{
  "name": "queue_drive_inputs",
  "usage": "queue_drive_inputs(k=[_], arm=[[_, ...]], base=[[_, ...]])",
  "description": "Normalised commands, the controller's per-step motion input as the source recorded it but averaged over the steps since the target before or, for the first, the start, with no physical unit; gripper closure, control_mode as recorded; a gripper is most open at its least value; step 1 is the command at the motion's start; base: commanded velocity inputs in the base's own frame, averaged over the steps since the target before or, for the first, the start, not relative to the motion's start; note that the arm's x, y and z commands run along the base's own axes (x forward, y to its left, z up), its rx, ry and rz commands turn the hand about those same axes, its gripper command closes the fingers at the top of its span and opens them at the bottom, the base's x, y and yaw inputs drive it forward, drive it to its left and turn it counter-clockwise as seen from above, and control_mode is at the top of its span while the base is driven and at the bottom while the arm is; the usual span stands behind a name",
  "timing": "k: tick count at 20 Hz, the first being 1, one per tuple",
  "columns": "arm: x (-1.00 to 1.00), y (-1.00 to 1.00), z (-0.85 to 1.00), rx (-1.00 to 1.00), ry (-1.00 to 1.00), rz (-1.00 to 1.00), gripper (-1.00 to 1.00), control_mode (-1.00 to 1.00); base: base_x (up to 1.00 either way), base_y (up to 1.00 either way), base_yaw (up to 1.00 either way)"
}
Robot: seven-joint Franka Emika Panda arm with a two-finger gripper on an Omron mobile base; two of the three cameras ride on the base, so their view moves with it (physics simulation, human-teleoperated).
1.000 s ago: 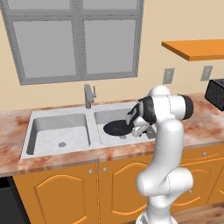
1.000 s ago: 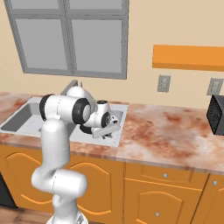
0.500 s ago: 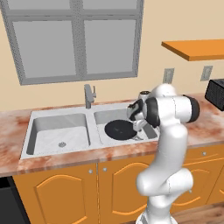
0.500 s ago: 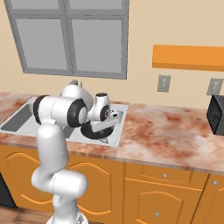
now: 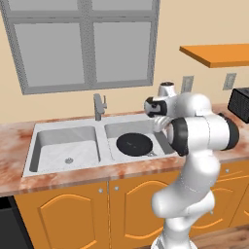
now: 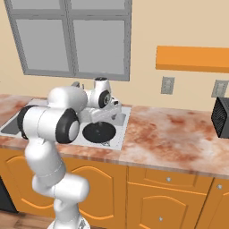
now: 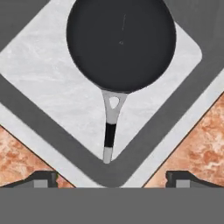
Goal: Move the pot and pan from the stove into the sink.
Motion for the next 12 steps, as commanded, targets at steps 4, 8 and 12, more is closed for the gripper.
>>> queue_drive_inputs(k=[4,8,12], arm=[[-0.85,-0.02,0.58,0.0,-0.01,0.1,-1.0,-1.0],[-0.85,-0.1,0.21,0.01,-0.2,0.11,-1.0,-1.0],[-0.73,-0.06,0.01,0.04,-0.33,0.1,-1.0,-1.0]], base=[[0.0,0.0,0.0],[0.0,0.0,0.0],[0.0,0.0,0.0]])
